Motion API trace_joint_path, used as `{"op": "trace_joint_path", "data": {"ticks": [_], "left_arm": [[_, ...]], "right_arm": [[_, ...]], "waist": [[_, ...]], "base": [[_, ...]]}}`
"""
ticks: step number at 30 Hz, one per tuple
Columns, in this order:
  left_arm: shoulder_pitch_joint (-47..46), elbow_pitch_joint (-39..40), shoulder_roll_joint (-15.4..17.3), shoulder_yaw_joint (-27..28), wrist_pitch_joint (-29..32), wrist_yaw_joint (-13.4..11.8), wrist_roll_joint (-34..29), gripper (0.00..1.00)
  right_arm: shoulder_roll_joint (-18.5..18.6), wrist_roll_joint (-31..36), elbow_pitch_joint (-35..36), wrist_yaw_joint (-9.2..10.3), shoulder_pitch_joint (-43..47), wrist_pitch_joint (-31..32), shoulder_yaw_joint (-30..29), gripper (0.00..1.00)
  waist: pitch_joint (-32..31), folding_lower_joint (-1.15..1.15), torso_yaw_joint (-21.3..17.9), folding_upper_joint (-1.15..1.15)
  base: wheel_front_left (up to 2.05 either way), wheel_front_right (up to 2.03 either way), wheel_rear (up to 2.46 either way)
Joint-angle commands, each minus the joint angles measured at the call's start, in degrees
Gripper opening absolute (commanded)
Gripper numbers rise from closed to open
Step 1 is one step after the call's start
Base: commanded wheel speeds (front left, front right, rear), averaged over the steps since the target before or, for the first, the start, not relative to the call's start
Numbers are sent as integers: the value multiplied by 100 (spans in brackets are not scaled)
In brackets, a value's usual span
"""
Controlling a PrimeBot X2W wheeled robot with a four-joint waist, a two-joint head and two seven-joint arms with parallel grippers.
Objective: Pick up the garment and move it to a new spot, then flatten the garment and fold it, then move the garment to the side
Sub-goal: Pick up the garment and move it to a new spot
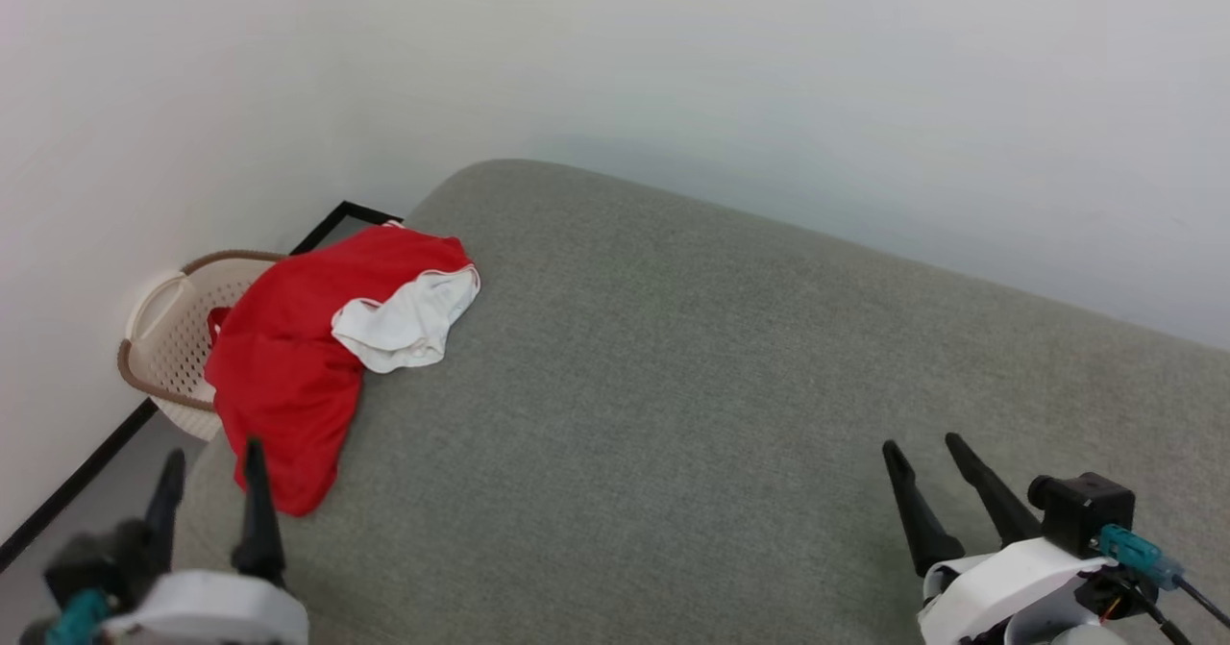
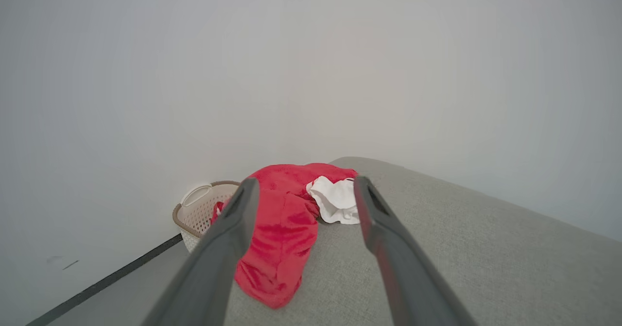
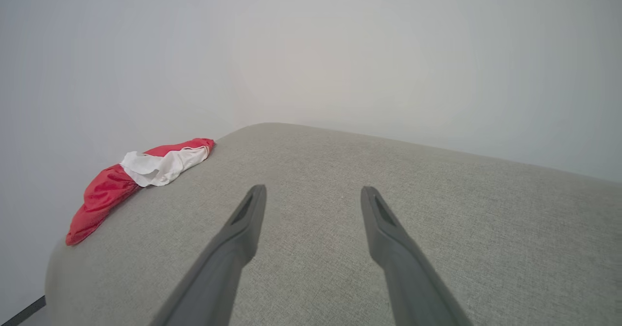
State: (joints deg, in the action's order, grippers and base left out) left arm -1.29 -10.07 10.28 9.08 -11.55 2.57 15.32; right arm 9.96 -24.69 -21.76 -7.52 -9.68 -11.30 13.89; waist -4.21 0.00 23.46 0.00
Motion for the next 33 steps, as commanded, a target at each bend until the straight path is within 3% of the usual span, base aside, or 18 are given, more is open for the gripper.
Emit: {"op": "trace_joint_path", "data": {"ticks": [1,16,33], "left_arm": [[-136,-2,18,32,53,36,104,100],[-2166,-936,941,183,1499,258,736,100],[-4411,-3706,1551,-85,2189,390,1020,100]], "right_arm": [[6,7,8,6,-58,-30,-35,100],[250,296,476,6,-357,282,-234,100],[674,632,1926,6,-692,1087,-534,100]], "waist": [[44,0,-27,0],[997,0,-462,0],[2380,0,-1056,0]], "base": [[0,0,0],[0,0,0],[0,0,0]]}}
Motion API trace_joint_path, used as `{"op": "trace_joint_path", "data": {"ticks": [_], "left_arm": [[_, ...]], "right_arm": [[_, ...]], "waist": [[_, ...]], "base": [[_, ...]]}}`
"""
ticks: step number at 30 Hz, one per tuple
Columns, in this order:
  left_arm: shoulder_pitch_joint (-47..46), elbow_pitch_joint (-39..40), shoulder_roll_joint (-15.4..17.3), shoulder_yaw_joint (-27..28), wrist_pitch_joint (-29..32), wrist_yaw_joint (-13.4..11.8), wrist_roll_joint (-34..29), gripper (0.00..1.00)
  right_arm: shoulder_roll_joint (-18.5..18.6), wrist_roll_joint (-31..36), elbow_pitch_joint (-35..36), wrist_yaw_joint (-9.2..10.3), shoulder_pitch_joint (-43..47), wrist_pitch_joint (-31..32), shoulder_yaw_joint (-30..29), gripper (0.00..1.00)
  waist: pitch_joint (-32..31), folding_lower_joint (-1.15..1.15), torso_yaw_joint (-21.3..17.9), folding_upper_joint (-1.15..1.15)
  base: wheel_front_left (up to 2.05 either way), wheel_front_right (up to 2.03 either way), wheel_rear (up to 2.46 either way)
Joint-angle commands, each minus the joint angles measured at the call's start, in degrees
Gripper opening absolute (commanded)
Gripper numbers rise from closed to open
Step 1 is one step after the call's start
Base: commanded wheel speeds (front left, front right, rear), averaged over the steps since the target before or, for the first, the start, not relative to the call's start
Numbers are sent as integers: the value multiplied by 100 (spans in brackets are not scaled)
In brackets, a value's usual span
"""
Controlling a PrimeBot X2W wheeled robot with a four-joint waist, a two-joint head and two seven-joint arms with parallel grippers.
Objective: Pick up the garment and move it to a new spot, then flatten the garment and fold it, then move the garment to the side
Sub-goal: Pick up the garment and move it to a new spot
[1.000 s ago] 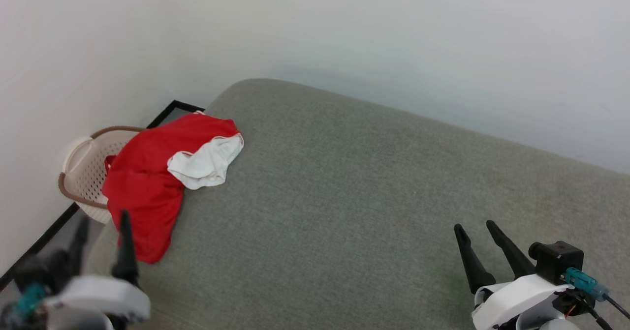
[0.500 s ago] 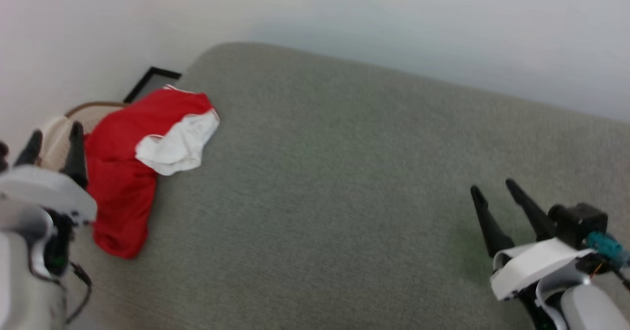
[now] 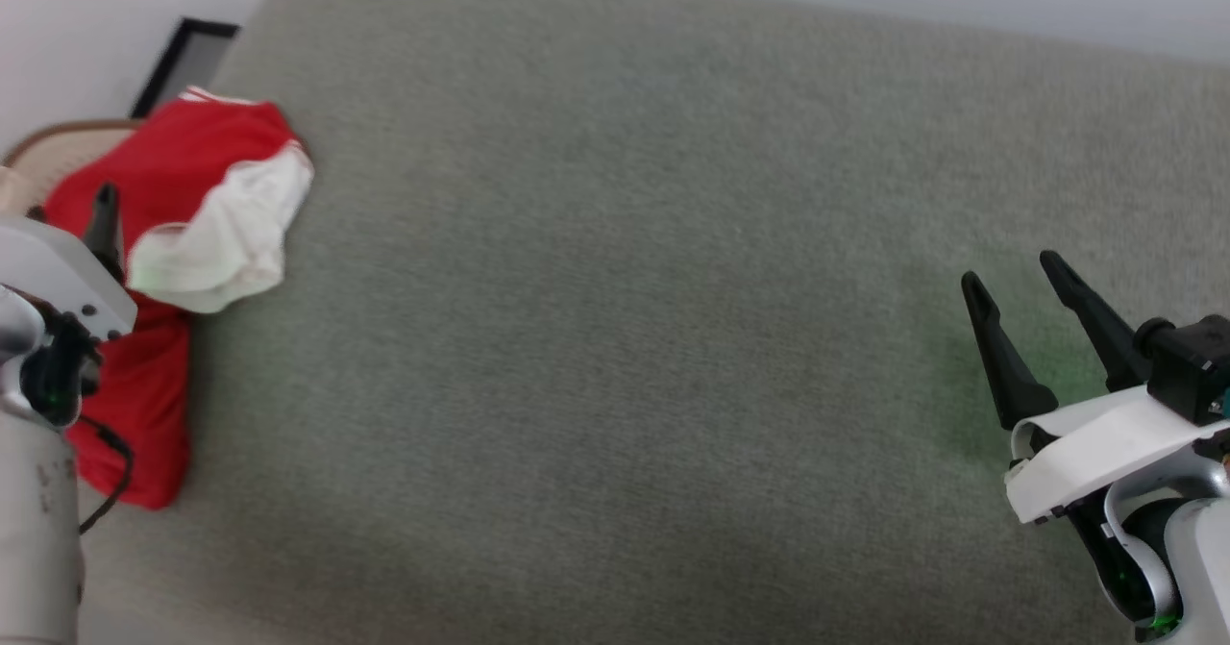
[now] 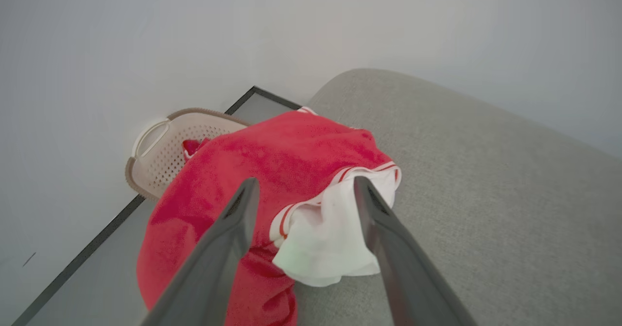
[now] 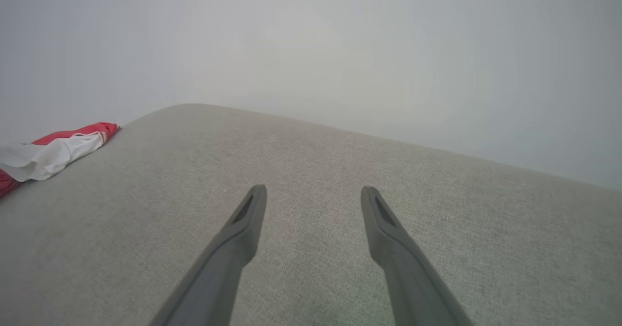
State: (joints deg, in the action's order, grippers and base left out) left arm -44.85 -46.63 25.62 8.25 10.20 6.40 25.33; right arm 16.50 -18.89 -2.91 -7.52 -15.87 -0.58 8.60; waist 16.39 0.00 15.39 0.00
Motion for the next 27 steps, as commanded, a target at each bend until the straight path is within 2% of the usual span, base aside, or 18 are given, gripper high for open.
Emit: {"op": "trace_joint_path", "data": {"ticks": [1,12,21,22,23,24,27], "left_arm": [[-155,-212,48,-38,45,-22,-22,100],[-921,-1846,95,-385,512,-226,-236,100],[-1124,-2453,105,-501,549,-340,-261,100],[-1126,-2492,96,-487,586,-343,-223,92],[-1134,-2520,90,-498,568,-334,-233,92],[-1146,-2545,79,-474,556,-338,-189,0],[-1187,-2575,48,-477,431,-359,-162,0]], "right_arm": [[23,59,112,6,-79,59,-2,100],[37,104,637,6,-124,442,54,100],[40,121,837,6,-120,598,37,100],[33,125,849,6,-114,608,33,100],[29,124,857,6,-109,623,30,100],[26,122,865,6,-106,636,30,100],[24,127,883,6,-119,658,16,100]], "waist": [[356,0,-275,0],[595,0,-527,0],[644,0,-612,0],[639,0,-611,0],[633,0,-607,0],[626,0,-602,0],[606,0,-572,0]], "base": [[0,0,0],[0,0,0],[0,0,0],[0,0,0],[0,0,0],[0,0,0],[0,0,0]]}}
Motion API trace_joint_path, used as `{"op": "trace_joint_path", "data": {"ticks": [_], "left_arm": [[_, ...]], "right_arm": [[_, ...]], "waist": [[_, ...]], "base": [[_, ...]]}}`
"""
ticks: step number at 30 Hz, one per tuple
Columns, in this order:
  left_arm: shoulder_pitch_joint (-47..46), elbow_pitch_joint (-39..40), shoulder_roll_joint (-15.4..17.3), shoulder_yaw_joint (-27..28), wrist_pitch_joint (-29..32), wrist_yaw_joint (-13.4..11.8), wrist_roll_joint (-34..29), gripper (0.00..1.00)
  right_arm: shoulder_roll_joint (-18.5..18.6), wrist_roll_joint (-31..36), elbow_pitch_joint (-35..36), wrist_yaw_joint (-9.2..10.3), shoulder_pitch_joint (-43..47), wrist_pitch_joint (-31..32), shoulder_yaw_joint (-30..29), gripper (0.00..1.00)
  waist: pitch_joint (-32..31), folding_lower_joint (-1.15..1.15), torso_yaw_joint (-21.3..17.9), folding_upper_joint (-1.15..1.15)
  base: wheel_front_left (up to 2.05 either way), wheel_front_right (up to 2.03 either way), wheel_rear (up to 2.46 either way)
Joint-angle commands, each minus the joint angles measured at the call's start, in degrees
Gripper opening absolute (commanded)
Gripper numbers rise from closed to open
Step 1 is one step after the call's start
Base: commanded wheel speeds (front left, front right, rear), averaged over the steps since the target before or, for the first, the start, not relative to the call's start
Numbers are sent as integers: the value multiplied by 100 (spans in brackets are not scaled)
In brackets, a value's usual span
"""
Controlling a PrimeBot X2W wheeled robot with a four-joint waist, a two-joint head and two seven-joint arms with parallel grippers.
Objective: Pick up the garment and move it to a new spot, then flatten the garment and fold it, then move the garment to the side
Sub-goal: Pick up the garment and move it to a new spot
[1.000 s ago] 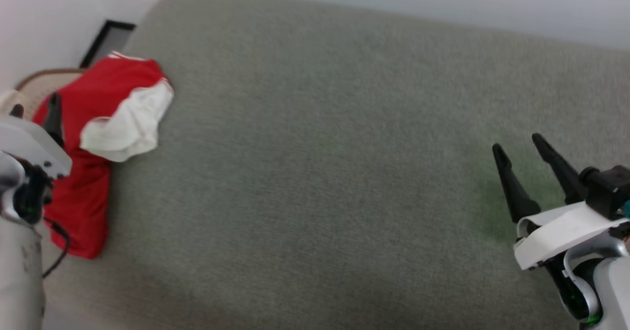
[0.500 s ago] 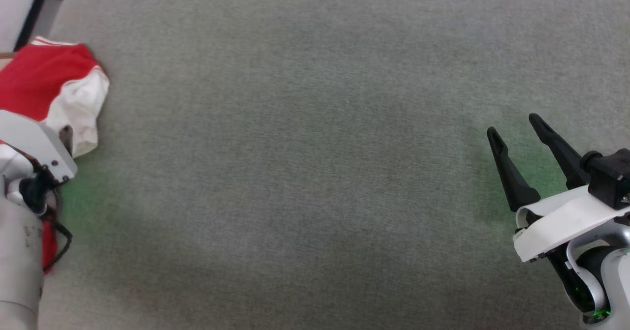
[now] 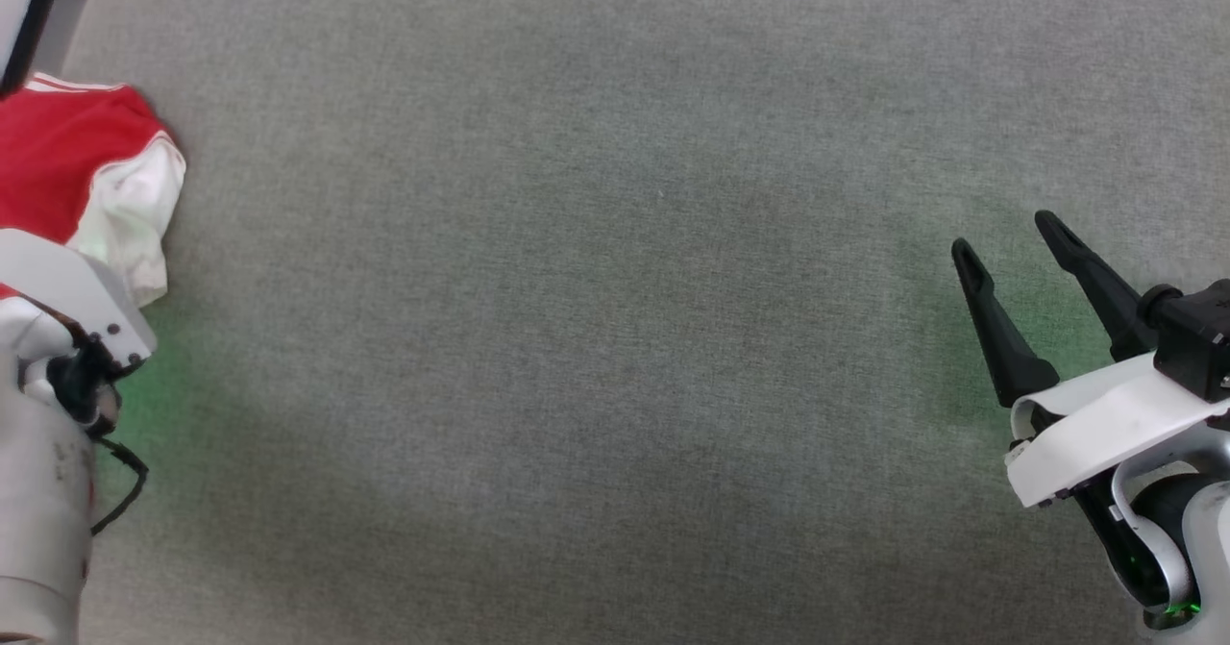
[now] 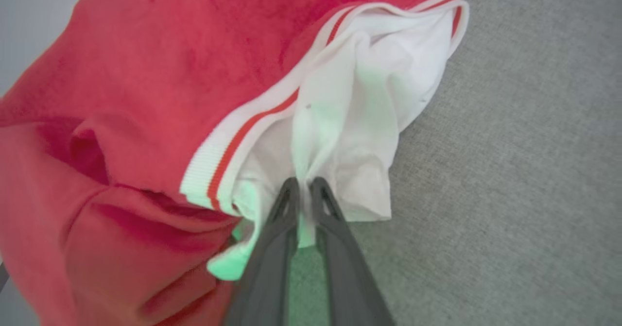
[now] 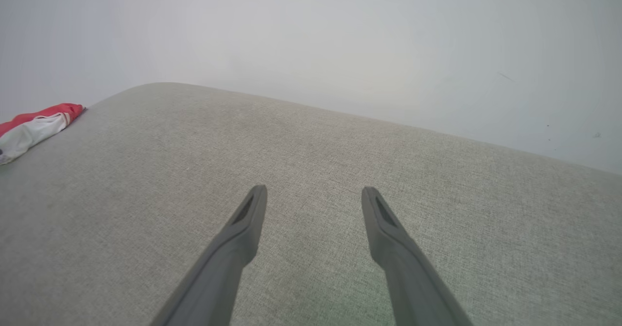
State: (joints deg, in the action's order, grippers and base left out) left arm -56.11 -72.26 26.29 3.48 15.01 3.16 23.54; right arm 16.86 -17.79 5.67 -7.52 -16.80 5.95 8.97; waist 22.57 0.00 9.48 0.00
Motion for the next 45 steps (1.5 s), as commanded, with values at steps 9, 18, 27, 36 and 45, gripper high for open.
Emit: {"op": "trace_joint_path", "data": {"ticks": [9,18,27,36,45], "left_arm": [[-283,36,72,-101,-691,48,-38,0],[-561,244,231,-324,-1248,232,-174,0],[-1030,601,344,-749,-1736,384,-431,0],[-1495,1030,173,-1304,-1792,429,-587,0],[-1680,1979,91,-2078,-1499,433,-297,0]], "right_arm": [[-61,4,-74,6,92,-92,-96,100],[-211,-49,-257,6,250,-312,-145,100],[-371,-121,-462,6,335,-618,-120,100],[-528,-150,-698,6,373,-845,-131,100],[-649,-157,-879,6,450,-1062,-279,100]], "waist": [[-306,0,195,0],[-764,0,387,0],[-1335,0,613,0],[-1787,0,812,0],[-2073,0,676,0]], "base": [[0,0,0],[0,0,0],[0,0,0],[0,0,0],[0,0,0]]}}
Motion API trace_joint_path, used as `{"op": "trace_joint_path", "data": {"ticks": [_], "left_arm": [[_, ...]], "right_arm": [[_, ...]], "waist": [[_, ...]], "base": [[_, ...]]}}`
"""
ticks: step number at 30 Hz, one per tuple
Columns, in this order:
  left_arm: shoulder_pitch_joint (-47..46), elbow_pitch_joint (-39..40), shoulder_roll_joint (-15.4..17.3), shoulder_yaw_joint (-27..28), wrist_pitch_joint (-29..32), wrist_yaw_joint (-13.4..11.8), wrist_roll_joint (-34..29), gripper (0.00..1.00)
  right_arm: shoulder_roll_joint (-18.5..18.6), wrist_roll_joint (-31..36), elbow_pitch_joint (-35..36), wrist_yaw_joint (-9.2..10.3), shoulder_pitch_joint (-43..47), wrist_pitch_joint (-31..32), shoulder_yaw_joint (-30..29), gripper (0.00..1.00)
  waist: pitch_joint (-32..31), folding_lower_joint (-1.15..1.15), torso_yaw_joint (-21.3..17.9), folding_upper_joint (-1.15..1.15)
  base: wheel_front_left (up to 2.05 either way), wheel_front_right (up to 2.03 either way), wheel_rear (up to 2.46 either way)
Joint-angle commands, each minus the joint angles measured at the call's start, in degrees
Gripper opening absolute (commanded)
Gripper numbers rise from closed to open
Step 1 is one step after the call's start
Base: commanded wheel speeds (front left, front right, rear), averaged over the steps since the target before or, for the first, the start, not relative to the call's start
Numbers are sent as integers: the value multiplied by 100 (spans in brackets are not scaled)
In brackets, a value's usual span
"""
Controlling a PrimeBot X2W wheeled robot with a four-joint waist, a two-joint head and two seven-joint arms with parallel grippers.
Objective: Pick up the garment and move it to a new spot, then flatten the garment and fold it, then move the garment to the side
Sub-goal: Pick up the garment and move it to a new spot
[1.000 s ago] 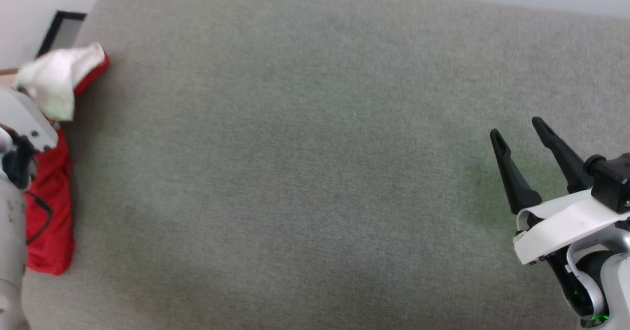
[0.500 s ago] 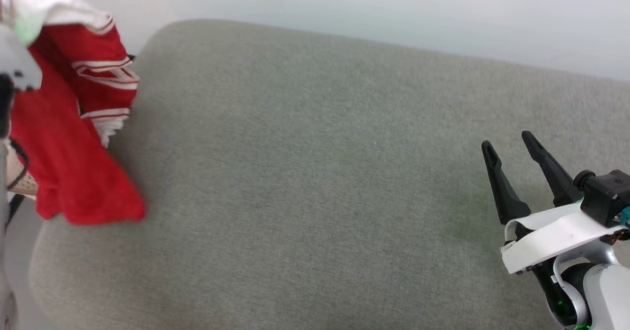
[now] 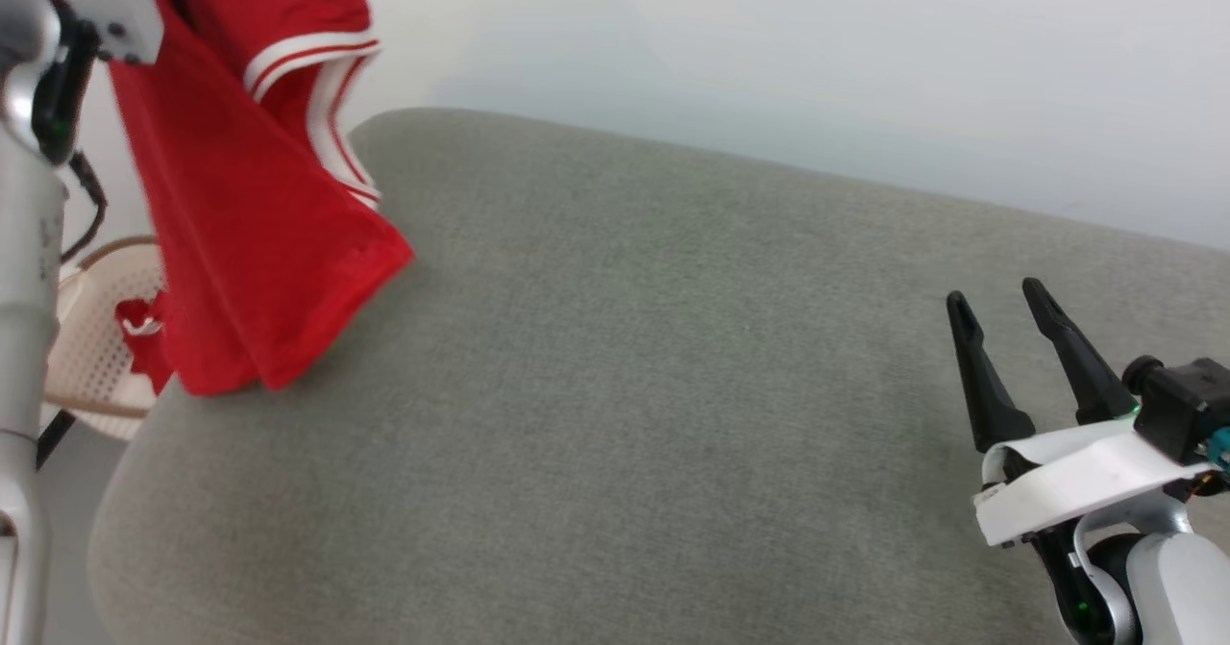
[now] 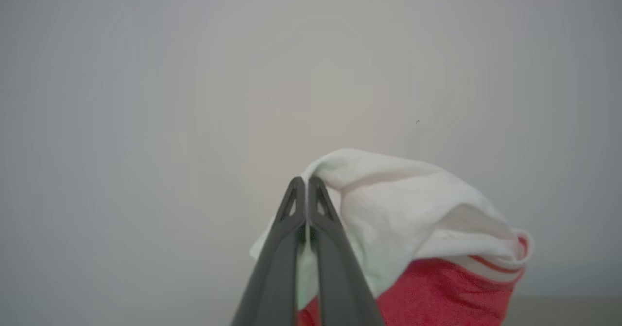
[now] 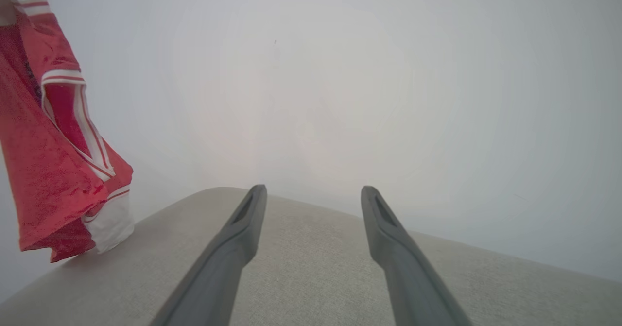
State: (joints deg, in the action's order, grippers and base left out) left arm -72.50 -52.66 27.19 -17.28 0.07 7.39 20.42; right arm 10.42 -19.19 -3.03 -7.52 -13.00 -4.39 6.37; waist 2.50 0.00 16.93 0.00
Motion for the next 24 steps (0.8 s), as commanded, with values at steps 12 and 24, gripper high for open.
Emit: {"op": "trace_joint_path", "data": {"ticks": [12,24], "left_arm": [[258,1734,215,-695,731,12,508,0],[914,3536,118,-928,1509,-156,800,0]], "right_arm": [[-65,136,-77,6,251,-169,-477,100],[-143,341,55,6,479,-119,-1004,100]], "waist": [[-355,0,-860,0],[-392,0,-1777,0]], "base": [[0,0,0],[0,0,0]]}}
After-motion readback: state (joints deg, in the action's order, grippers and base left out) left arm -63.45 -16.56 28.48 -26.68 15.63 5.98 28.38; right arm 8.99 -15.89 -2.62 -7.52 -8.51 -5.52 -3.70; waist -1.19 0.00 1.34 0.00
